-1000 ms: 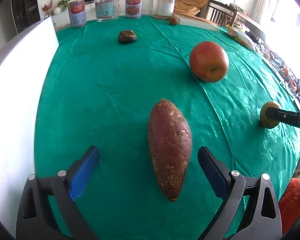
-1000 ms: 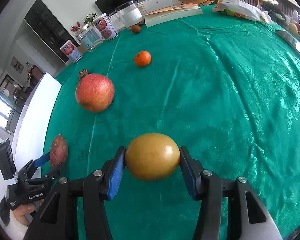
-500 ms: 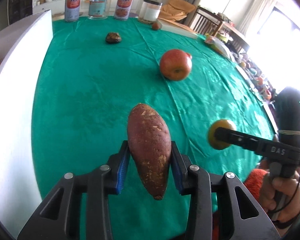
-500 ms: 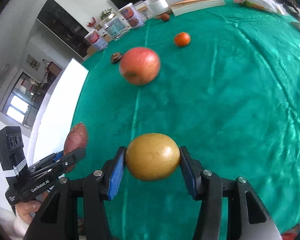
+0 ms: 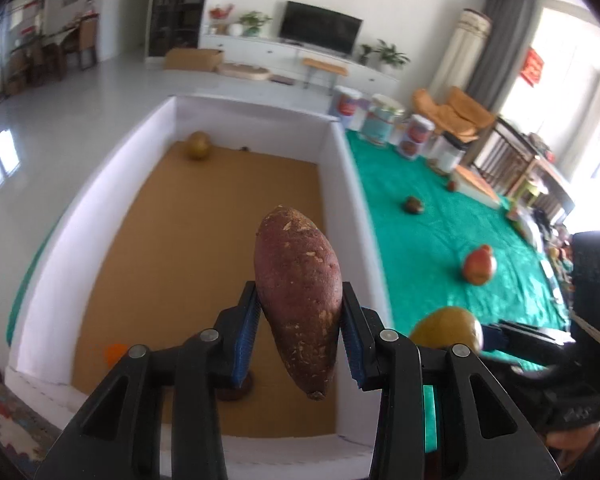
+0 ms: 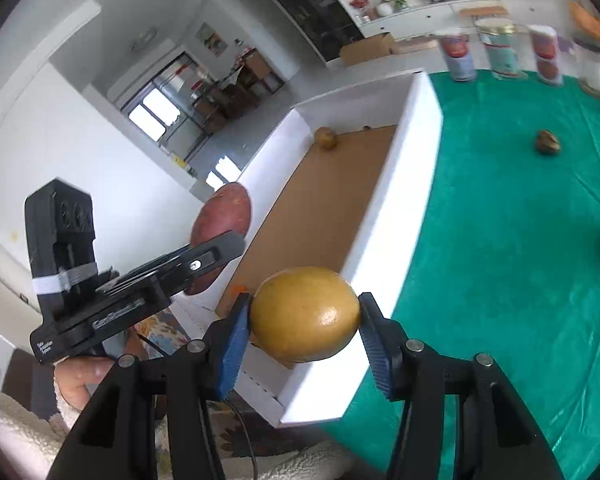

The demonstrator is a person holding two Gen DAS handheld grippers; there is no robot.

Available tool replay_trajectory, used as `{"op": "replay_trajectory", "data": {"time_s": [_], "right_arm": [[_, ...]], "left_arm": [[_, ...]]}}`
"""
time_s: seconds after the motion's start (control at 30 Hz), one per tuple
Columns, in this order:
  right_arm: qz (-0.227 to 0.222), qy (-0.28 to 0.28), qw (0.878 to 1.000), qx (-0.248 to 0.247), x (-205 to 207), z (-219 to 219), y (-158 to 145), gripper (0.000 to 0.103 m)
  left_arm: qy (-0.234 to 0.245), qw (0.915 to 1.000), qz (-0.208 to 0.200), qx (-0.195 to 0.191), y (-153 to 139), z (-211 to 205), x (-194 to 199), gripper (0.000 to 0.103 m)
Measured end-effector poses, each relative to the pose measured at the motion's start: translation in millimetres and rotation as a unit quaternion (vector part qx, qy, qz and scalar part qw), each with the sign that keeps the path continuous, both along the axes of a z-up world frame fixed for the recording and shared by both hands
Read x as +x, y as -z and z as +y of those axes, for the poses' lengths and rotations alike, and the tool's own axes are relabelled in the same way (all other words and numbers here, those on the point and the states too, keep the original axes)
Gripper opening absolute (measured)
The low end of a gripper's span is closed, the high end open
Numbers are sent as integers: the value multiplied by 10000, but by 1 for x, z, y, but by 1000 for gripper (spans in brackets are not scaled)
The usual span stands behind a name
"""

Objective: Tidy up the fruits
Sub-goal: 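Carry both fruits over the white box and open both tools to drop them, then withdraw both open tools from the box back over the table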

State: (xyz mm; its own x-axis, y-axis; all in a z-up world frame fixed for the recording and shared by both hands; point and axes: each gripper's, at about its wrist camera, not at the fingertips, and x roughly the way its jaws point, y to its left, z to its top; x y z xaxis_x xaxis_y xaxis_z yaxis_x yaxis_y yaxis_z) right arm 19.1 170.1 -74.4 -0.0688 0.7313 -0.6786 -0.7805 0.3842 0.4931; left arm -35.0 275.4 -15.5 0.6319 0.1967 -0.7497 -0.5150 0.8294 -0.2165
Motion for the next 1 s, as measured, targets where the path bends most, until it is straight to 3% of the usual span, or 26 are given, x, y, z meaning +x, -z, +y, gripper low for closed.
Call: {"op": "replay_trajectory", "data": {"time_s": [0.1,0.2,0.27,0.3,0.37,0.4,0.43,0.53,0.67,0.77,0.9,1.0], "right_arm": [[-308,-460,9976,-424,-29,51,22,53],[-531,-574,9936,-819,-42,82,44,53],[-1166,-520,9871,-964,-50,95,43,54],[-1231,-490,9866,-954,-46,97,43,54],[-1075,-302,9904,-809,-36,95,37,65],[-1026,-157,9923,-674,-31,89,32,74],[-1030,-17,9933,-517,-20,78,23,75],[-1251,422,9910,-235,2,41,1,77],[-1620,1231,9790,-151,32,-33,-12,93],[-1825,1900,9630,-566,61,-98,1,97],[-2002,2879,9251,-1459,102,-191,42,97],[-1500,3574,8984,-2066,139,-265,80,97]], "left_arm": [[-452,9979,458,-6,34,32,-6,39],[-732,9942,786,-48,59,51,-14,39],[-853,9922,905,-65,71,57,-16,40],[-917,9911,967,-45,73,60,-16,40],[-1054,9897,959,141,70,62,-17,50],[-1108,9894,895,267,65,61,-16,67],[-1173,9890,801,408,59,59,-15,83],[-1230,9892,320,724,34,42,-12,87],[-620,9953,-235,702,9,-5,8,87],[233,9956,-506,748,-6,-63,29,87],[1667,9821,-649,583,-14,-148,58,91],[2483,9673,-411,301,2,-200,87,91]]}}
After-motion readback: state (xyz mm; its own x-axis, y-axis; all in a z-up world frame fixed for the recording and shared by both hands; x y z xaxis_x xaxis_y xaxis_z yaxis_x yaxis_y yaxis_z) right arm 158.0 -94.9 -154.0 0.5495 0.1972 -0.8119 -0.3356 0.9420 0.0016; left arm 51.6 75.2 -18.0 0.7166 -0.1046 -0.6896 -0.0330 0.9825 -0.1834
